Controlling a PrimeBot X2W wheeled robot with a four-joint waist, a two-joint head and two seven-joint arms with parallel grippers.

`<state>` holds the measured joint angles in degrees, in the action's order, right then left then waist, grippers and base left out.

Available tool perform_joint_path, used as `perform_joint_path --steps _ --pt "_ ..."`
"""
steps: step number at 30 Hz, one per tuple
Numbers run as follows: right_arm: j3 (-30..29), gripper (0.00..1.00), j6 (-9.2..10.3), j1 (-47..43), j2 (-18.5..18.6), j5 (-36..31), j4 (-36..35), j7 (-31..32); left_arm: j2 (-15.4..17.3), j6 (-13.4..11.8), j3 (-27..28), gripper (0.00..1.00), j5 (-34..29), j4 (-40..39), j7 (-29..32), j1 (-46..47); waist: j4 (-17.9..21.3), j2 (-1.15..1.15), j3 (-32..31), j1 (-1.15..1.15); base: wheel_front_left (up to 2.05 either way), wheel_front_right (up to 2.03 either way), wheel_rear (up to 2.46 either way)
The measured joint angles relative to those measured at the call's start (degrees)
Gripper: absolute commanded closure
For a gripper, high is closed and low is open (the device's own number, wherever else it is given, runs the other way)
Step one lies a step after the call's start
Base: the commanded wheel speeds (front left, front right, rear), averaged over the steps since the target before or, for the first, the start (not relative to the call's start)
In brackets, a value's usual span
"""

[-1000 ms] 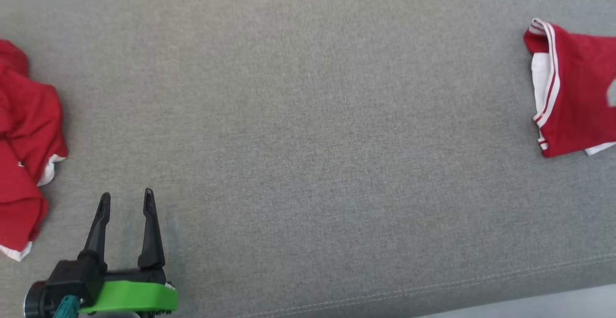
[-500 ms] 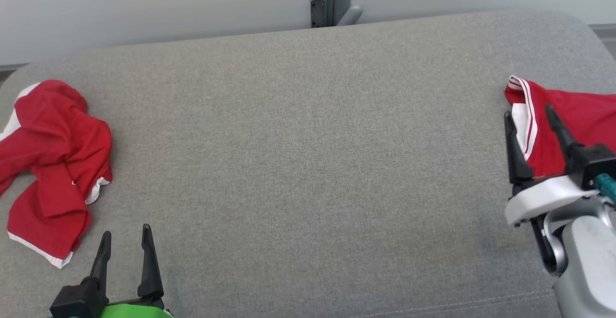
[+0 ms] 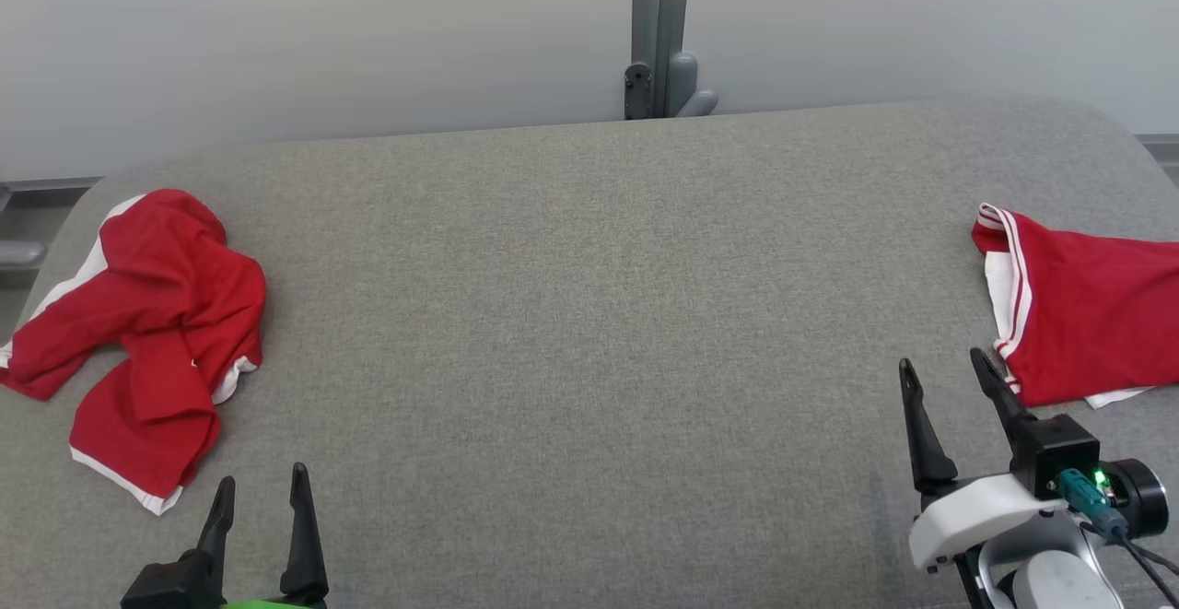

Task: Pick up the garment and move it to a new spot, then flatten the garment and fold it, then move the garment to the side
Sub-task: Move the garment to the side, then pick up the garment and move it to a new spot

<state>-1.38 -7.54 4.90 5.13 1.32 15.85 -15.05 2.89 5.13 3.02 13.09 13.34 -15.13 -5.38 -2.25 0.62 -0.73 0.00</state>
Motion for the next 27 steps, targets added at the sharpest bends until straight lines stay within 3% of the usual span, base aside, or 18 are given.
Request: perform_joint_path --steps 17,27 --pt "-0.7 0.0 0.0 -2.1 -2.1 -1.5 1.4 0.0 0.0 1.0 0.5 0.0 -0.6 1.1 0.0 1.6 0.3 0.0 0.7 0.0 0.0 0.0 0.0" --pt "0.7 0.0 0.01 -2.0 -2.2 -1.3 1.6 0.0 0.0 1.2 0.3 0.0 -0.5 1.0 0.0 2.5 -2.3 0.0 1.0 0.0 0.0 0.0 0.0"
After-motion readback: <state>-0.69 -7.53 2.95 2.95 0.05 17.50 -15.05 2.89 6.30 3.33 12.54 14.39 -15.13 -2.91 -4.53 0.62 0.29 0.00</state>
